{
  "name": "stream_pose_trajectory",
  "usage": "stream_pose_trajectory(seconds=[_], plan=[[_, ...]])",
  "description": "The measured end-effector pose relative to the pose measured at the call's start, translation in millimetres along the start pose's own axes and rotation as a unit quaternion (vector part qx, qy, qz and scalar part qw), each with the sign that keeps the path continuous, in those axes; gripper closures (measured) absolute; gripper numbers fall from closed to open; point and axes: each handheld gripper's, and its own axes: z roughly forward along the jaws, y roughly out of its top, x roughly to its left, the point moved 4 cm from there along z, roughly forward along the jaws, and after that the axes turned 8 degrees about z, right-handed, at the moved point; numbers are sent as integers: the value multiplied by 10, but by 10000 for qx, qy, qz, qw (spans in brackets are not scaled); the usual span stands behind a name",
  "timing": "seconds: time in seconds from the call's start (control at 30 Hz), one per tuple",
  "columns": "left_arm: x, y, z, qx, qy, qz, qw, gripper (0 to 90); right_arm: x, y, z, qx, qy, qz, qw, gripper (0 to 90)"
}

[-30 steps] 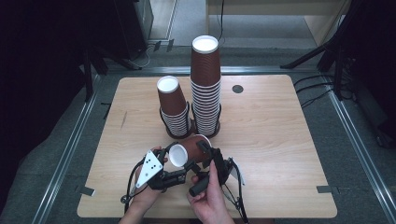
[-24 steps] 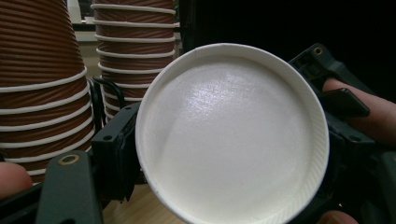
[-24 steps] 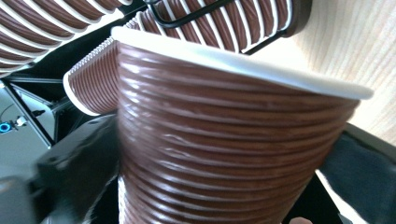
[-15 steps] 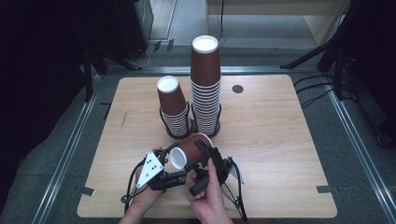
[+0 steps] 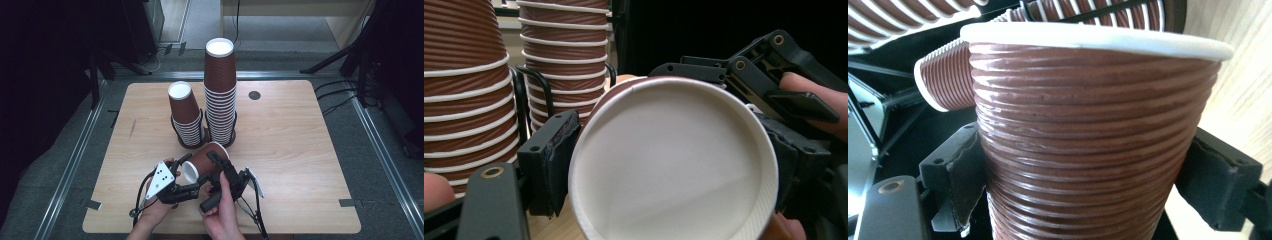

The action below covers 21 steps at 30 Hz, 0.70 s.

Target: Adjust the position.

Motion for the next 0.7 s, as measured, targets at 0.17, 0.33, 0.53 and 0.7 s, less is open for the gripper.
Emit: stream_pose_trajectory(seconds=[0.17, 0.33, 0.53, 0.7], plan=[[2, 4, -2, 105, -109, -125, 9998, 106, 31, -19, -22, -111, 129, -310, 9994, 149], [0, 26, -4, 147, -176, -256, 9994, 20, 86, 1, -56, -271, 164, -586, 9978, 149], [46, 34, -28, 197, -154, -434, 9987, 0, 152, 69, -107, -572, 174, -1036, 9928, 148], [95, 43, -53, 208, -125, -560, 9981, 0, 192, 128, -143, -823, 157, -1408, 9865, 148]])
